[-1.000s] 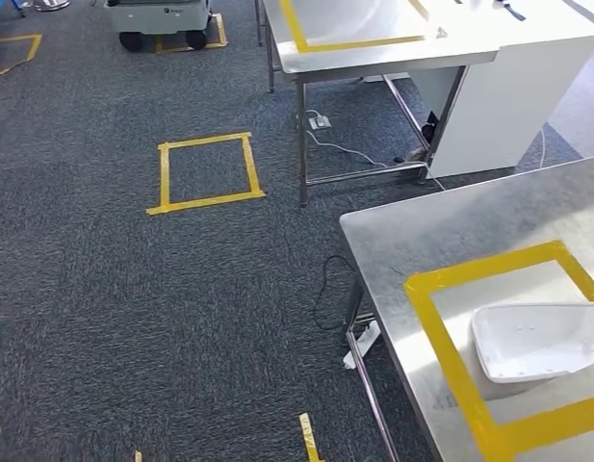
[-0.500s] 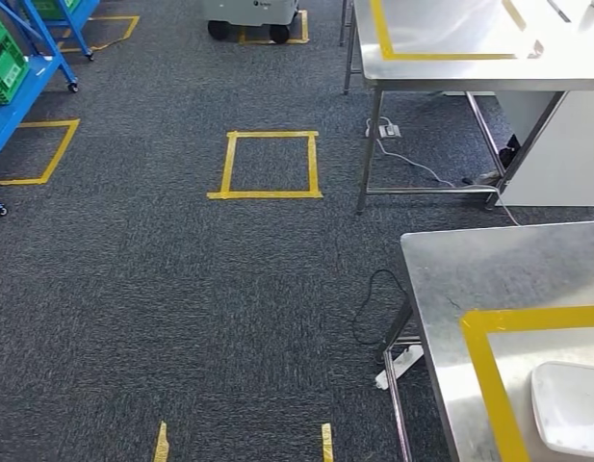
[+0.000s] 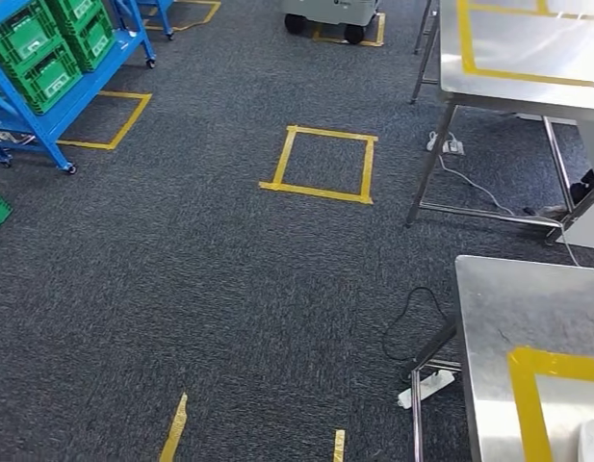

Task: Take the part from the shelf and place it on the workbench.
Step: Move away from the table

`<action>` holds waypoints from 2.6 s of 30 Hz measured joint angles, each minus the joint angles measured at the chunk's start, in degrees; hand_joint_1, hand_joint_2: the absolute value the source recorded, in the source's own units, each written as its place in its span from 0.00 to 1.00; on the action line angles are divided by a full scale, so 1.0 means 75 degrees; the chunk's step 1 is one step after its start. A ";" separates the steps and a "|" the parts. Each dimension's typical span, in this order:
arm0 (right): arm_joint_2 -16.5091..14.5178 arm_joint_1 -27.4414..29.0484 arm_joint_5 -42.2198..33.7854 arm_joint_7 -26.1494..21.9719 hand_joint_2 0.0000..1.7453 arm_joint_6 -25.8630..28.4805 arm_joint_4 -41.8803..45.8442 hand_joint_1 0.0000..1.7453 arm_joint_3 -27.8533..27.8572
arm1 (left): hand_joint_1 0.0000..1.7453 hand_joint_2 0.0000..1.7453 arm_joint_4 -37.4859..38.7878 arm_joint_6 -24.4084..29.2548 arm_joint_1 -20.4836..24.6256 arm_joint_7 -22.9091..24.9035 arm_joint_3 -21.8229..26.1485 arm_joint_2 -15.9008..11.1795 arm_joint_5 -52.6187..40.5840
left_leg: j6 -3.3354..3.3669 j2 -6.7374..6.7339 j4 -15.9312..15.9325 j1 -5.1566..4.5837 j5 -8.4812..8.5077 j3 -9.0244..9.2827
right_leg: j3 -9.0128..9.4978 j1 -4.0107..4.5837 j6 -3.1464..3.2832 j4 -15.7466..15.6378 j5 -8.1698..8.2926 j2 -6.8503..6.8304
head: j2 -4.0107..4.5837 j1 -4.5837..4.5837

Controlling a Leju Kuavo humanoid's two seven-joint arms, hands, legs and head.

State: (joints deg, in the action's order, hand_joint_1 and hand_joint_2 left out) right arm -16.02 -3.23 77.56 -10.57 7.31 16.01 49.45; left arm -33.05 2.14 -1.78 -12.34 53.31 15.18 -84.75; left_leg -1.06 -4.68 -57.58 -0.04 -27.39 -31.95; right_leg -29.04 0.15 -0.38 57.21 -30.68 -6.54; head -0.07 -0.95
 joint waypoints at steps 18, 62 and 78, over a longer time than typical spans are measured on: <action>-0.0018 0.0088 0.0059 0.0031 0.00 -0.0131 0.0095 0.00 0.0391 | 0.00 0.00 0.0071 -0.0134 0.0101 0.0157 0.0677 0.0124 -0.0007 | 0.0020 0.1432 -0.0063 0.0024 0.0015 -0.0107 | -0.0242 -0.0153 0.0013 0.0149 0.0155 0.1210 | 0.0000 0.0094; -0.0059 0.0036 0.0482 -0.0093 0.00 -0.0085 0.0159 0.00 0.0526 | 0.00 0.00 0.0348 -0.0012 0.0240 0.0331 0.0569 0.0042 -0.0010 | 0.0144 0.0114 0.0046 -0.0089 0.0019 0.0065 | -0.0110 0.0018 0.0009 0.0052 0.0118 0.0018 | 0.0000 0.0028; -0.0061 0.0044 0.0557 -0.0125 0.00 -0.0092 0.0189 0.00 0.0628 | 0.00 0.00 0.0411 -0.0038 0.0212 0.0331 0.0447 0.0007 -0.0010 | 0.0046 0.1533 0.0064 0.0058 0.0136 -0.0008 | -0.0245 -0.0195 -0.0175 0.0130 0.0195 0.1392 | 0.0000 0.0122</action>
State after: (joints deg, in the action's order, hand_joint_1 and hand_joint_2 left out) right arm -16.48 -2.90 81.74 -11.51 6.62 17.43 54.16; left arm -29.97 1.86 -0.19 -9.85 56.66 15.23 -84.83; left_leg -0.71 6.82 -57.10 0.40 -26.37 -32.01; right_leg -30.87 -1.32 -1.69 58.19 -29.22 3.90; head -0.07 -0.03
